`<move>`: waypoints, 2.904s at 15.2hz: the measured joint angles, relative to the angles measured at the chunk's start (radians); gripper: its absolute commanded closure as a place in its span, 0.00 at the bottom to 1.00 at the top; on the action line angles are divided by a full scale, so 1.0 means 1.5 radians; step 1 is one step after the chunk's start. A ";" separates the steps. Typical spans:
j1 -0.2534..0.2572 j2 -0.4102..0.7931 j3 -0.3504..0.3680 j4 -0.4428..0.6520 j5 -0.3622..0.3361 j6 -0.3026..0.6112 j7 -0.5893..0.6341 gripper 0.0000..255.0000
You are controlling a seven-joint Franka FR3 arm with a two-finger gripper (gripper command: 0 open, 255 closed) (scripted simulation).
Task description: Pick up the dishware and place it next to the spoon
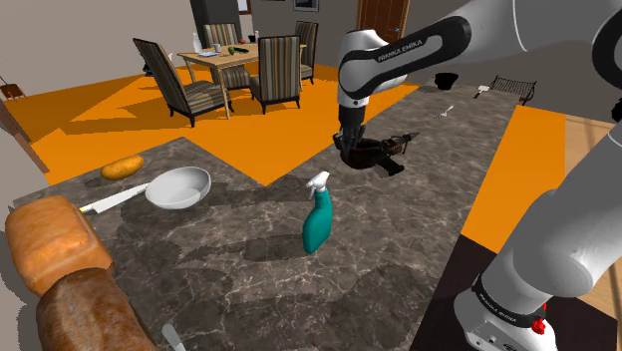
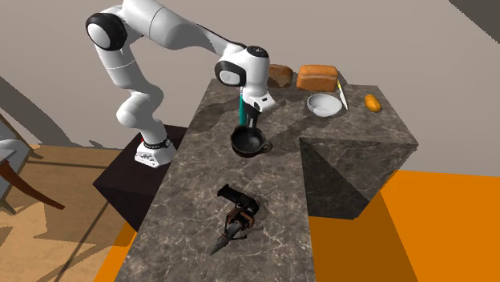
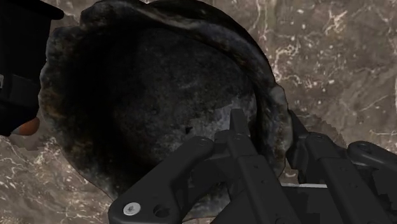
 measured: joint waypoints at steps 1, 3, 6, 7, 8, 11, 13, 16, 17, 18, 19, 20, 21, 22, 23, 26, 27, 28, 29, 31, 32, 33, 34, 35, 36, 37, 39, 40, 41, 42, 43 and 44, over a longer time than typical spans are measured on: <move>0.001 -0.003 0.001 0.005 0.000 -0.008 0.002 1.00; 0.000 -0.010 0.000 0.016 -0.001 -0.027 0.002 1.00; 0.000 -0.018 0.001 0.035 -0.002 -0.053 0.003 1.00; 0.000 -0.017 0.001 0.044 -0.002 -0.061 0.003 1.00; 0.000 -0.017 0.000 0.053 -0.002 -0.070 0.003 1.00; 0.001 -0.023 0.001 0.074 -0.002 -0.098 0.005 1.00; 0.000 -0.027 0.001 0.086 -0.002 -0.113 0.005 1.00; 0.003 -0.036 0.004 0.096 -0.002 -0.132 0.012 1.00; 0.008 -0.046 0.011 0.087 -0.001 -0.132 0.023 1.00; 0.014 -0.060 0.019 0.074 0.001 -0.133 0.036 1.00; 0.020 -0.075 0.026 0.055 0.003 -0.128 0.048 1.00; 0.025 -0.088 0.034 0.041 0.005 -0.128 0.060 1.00; 0.031 -0.104 0.043 0.028 0.008 -0.130 0.074 1.00; 0.037 -0.117 0.050 0.015 0.011 -0.129 0.085 1.00; 0.042 -0.131 0.058 -0.004 0.014 -0.124 0.097 1.00; 0.061 -0.167 0.087 -0.030 0.028 -0.132 0.140 1.00; 0.070 -0.173 0.099 -0.034 0.033 -0.132 0.158 1.00; 0.077 -0.184 0.110 -0.043 0.039 -0.134 0.174 1.00; 0.083 -0.192 0.118 -0.049 0.043 -0.135 0.186 1.00; 0.096 -0.204 0.139 -0.066 0.054 -0.128 0.214 1.00; 0.104 -0.218 0.150 -0.073 0.062 -0.133 0.229 1.00; 0.109 -0.222 0.159 -0.076 0.067 -0.133 0.242 1.00; 0.117 -0.231 0.171 -0.087 0.074 -0.129 0.258 1.00; 0.125 -0.237 0.183 -0.093 0.081 -0.128 0.274 1.00; 0.130 -0.238 0.192 -0.094 0.086 -0.126 0.286 1.00; 0.138 -0.247 0.204 -0.096 0.093 -0.131 0.303 1.00; 0.150 -0.247 0.226 -0.095 0.104 -0.129 0.331 1.00; 0.156 -0.249 0.237 -0.094 0.109 -0.129 0.346 1.00; 0.164 -0.249 0.250 -0.091 0.116 -0.130 0.364 1.00; 0.171 -0.253 0.262 -0.092 0.123 -0.130 0.380 1.00; 0.176 -0.248 0.274 -0.080 0.127 -0.135 0.397 1.00; 0.184 -0.249 0.288 -0.082 0.133 -0.131 0.415 1.00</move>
